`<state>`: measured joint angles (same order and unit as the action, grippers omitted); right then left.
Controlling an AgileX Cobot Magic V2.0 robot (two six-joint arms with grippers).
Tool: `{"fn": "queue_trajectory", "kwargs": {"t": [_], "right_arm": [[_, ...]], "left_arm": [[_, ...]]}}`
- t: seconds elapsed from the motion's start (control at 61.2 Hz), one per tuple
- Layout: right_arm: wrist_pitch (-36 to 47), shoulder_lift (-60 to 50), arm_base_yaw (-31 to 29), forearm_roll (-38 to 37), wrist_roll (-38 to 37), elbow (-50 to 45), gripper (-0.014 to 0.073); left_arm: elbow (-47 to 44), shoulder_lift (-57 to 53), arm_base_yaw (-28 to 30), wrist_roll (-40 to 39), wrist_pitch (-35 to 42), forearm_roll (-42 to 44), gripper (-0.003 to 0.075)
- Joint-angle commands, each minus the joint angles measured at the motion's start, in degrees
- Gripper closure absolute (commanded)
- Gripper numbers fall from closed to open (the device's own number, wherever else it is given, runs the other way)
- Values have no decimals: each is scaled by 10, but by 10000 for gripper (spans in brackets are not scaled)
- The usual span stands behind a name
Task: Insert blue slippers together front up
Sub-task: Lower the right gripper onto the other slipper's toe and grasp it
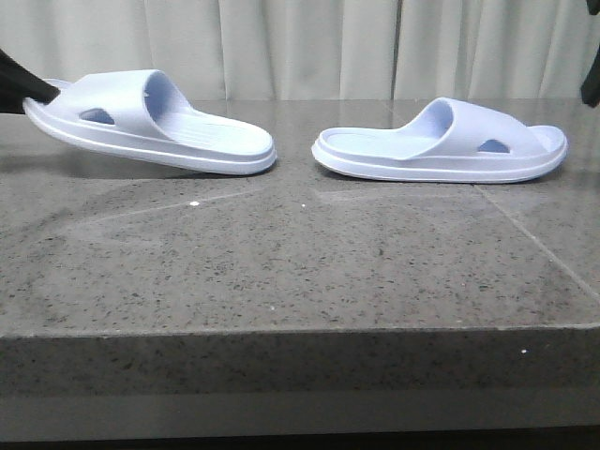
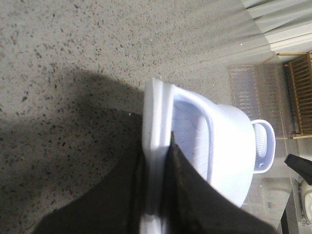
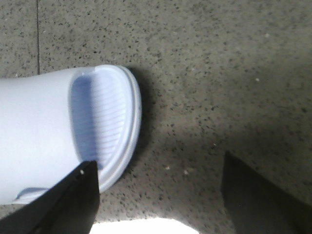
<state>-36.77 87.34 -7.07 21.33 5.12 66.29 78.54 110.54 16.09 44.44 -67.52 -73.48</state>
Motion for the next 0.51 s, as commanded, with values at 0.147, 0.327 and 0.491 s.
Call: {"fn": "queue_trajectory", "kwargs": {"t": [0.147, 0.327, 0.491], "right_arm": [[-16, 66, -32, 172, 129, 74, 53], [-16, 101, -39, 192, 136, 95, 53], [-21, 122, -39, 199, 136, 108, 133]], "left_arm": [[16, -31, 0, -2, -52, -47, 741], [16, -31, 0, -2, -52, -47, 741], [16, -31, 0, -2, -52, -47, 741]]}}
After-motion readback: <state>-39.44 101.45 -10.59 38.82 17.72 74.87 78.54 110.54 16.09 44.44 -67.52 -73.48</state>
